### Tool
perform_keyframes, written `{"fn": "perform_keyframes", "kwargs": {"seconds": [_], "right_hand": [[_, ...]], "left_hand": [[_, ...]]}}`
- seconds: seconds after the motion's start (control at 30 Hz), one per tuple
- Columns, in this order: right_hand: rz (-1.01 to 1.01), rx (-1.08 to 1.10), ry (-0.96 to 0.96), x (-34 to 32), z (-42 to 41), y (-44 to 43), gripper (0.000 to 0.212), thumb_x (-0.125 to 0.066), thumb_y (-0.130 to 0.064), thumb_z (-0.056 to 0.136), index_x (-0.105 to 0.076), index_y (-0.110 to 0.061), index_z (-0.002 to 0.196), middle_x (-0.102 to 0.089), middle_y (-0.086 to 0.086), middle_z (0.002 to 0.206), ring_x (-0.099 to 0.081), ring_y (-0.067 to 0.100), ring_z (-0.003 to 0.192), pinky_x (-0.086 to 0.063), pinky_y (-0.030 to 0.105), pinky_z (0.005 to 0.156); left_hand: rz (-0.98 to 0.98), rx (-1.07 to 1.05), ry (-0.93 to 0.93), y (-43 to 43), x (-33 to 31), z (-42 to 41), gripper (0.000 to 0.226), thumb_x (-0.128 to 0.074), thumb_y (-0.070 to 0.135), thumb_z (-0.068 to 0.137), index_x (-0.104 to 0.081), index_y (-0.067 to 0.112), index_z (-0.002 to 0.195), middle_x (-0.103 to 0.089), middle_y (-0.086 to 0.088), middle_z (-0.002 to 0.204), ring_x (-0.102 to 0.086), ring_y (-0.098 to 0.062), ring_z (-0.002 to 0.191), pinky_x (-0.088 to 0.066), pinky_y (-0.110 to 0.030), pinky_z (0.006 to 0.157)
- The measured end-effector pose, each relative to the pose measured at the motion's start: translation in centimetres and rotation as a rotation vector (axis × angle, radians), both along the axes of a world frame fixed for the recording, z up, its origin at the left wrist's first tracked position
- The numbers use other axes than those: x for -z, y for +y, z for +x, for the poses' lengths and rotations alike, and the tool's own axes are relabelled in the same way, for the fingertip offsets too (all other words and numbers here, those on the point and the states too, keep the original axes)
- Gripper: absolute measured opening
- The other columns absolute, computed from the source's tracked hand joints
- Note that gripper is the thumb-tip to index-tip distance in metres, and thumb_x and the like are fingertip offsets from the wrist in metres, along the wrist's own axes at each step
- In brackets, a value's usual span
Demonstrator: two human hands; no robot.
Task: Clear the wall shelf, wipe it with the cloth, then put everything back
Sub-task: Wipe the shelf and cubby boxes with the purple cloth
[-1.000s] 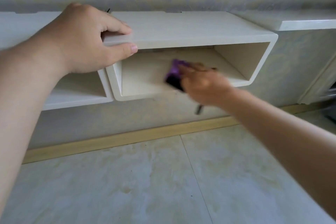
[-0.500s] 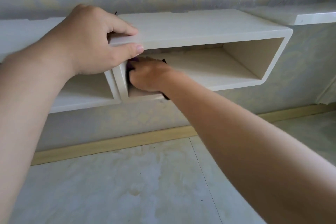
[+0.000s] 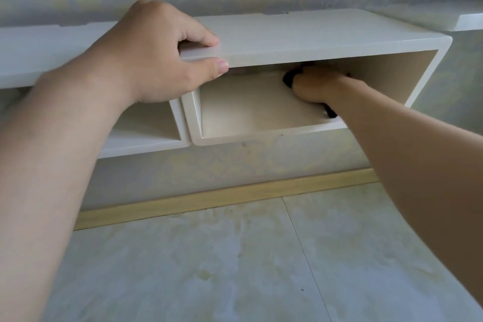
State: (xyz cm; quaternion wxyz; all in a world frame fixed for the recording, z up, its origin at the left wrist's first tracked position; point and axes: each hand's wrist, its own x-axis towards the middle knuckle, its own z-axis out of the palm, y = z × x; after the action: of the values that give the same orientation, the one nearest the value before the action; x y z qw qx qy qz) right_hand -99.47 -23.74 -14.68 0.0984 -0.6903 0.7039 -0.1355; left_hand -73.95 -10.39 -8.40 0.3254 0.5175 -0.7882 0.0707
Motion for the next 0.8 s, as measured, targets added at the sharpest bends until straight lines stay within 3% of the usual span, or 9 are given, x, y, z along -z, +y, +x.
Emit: {"fn": "perform_keyframes", "kwargs": {"seconds": [0.13,0.2,0.37,0.47,0.53,0.57,0.63,0.73,0.8], "right_hand": [[-0.104,-0.324,0.165,0.9,8.9,1.7,0.044,-0.031,-0.040,0.097,-0.057,-0.023,0.128,-0.055,0.008,0.140,-0.053,0.033,0.124,-0.043,0.044,0.102],[-0.122,-0.462,0.156,1.5,12.3,2.5,0.052,-0.028,-0.039,0.093,-0.049,-0.027,0.139,-0.047,0.006,0.151,-0.045,0.032,0.134,-0.037,0.044,0.105],[-0.048,-0.440,0.163,0.8,9.6,2.5,0.057,-0.024,-0.058,0.097,-0.034,-0.038,0.149,-0.031,-0.002,0.162,-0.032,0.029,0.145,-0.025,0.050,0.112],[0.004,-0.222,0.139,-0.2,2.8,1.5,0.045,-0.027,-0.045,0.104,-0.049,-0.022,0.137,-0.047,0.006,0.150,-0.051,0.029,0.130,-0.037,0.042,0.105],[0.000,-0.037,0.053,-0.4,-1.3,1.5,0.045,-0.030,-0.049,0.103,-0.056,-0.022,0.128,-0.060,0.007,0.128,-0.071,0.031,0.086,-0.053,0.031,0.076],[-0.006,0.020,0.013,-0.4,-2.6,1.6,0.045,-0.031,-0.052,0.102,-0.056,-0.024,0.126,-0.062,0.006,0.116,-0.070,0.031,0.063,-0.053,0.027,0.060],[-0.017,0.065,-0.021,-0.4,-3.1,1.4,0.036,-0.033,-0.051,0.103,-0.055,-0.028,0.119,-0.058,0.003,0.095,-0.064,0.031,0.044,-0.048,0.025,0.043],[-0.079,0.050,0.035,-0.2,-1.9,1.7,0.014,-0.038,-0.040,0.106,-0.050,-0.033,0.108,-0.058,0.006,0.104,-0.067,0.036,0.052,-0.052,0.034,0.041],[-0.171,0.009,0.141,0.6,-1.7,2.7,0.022,-0.042,-0.043,0.104,-0.054,-0.032,0.117,-0.062,0.011,0.116,-0.070,0.040,0.075,-0.049,0.033,0.052]], "left_hand": [[0.002,0.000,0.006,0.0,0.0,0.1,0.051,-0.078,0.049,0.078,-0.073,0.020,0.119,-0.068,0.008,0.126,-0.056,-0.005,0.123,-0.039,-0.025,0.107],[0.003,-0.001,0.011,-0.1,0.0,0.1,0.044,-0.079,0.042,0.081,-0.073,0.020,0.120,-0.067,0.008,0.127,-0.055,-0.004,0.124,-0.038,-0.024,0.108],[0.011,-0.013,-0.004,0.1,0.1,0.3,0.042,-0.075,0.040,0.084,-0.072,0.023,0.122,-0.063,0.012,0.132,-0.053,-0.002,0.125,-0.036,-0.022,0.106],[0.034,-0.003,0.004,0.0,0.0,0.3,0.043,-0.075,0.042,0.083,-0.071,0.023,0.122,-0.063,0.012,0.134,-0.053,-0.002,0.127,-0.037,-0.026,0.110],[0.043,0.005,0.010,0.0,0.0,0.3,0.045,-0.074,0.042,0.082,-0.071,0.022,0.123,-0.063,0.010,0.134,-0.053,-0.002,0.127,-0.035,-0.024,0.111],[0.050,0.010,0.016,0.0,-0.1,0.3,0.046,-0.074,0.042,0.081,-0.071,0.022,0.123,-0.063,0.010,0.134,-0.053,-0.002,0.127,-0.034,-0.023,0.111],[0.063,0.018,0.024,0.0,-0.2,0.3,0.047,-0.074,0.041,0.081,-0.071,0.020,0.123,-0.064,0.009,0.134,-0.053,-0.002,0.127,-0.033,-0.021,0.111],[0.047,0.034,0.012,-0.1,-0.2,0.2,0.045,-0.078,0.038,0.082,-0.072,0.016,0.122,-0.065,0.003,0.133,-0.055,-0.004,0.126,-0.033,-0.018,0.111],[0.056,0.046,0.001,-0.2,-0.2,0.1,0.053,-0.079,0.046,0.079,-0.073,0.015,0.121,-0.066,0.000,0.132,-0.057,-0.007,0.126,-0.035,-0.021,0.113]]}}
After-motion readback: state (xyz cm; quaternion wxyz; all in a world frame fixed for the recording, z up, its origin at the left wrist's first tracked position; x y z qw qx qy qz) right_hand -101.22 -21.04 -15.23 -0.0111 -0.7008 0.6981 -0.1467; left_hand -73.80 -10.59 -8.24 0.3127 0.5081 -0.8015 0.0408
